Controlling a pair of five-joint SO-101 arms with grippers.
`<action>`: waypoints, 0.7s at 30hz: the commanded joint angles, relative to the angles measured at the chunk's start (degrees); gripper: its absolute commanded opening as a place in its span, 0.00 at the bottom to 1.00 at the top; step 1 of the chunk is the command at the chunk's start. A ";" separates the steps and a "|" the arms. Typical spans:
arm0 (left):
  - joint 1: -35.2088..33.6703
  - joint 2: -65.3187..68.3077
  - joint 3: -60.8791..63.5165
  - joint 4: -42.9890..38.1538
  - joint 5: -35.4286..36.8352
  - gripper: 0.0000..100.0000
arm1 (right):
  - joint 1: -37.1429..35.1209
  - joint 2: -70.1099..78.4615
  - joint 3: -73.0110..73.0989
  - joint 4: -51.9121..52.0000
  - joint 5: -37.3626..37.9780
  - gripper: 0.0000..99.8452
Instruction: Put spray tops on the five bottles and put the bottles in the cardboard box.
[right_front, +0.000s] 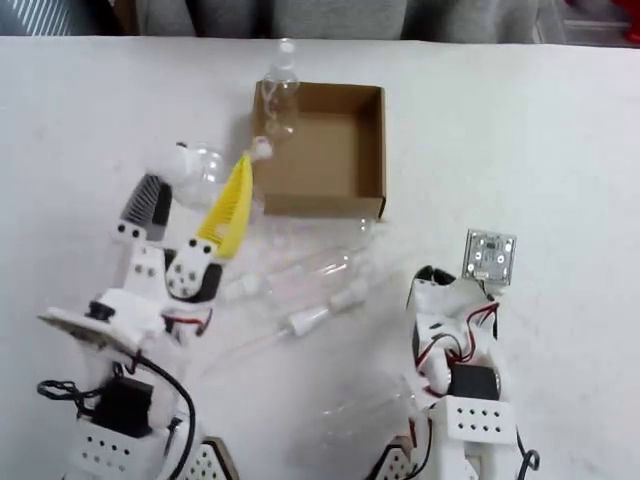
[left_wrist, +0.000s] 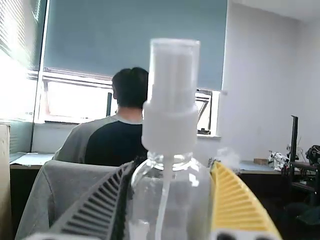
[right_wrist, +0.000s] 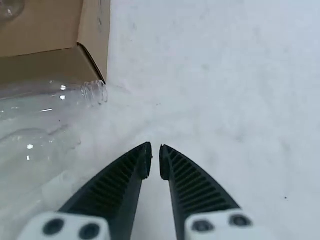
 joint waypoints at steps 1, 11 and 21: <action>-0.57 15.78 -12.66 -0.44 0.00 0.13 | 1.80 -0.57 0.44 -3.56 0.79 0.01; -0.57 42.33 -20.22 -16.44 0.09 0.13 | 3.12 -0.57 4.31 -8.48 0.79 0.01; -1.89 66.24 -20.75 -37.89 0.00 0.13 | 3.12 -0.57 4.40 -8.13 0.79 0.01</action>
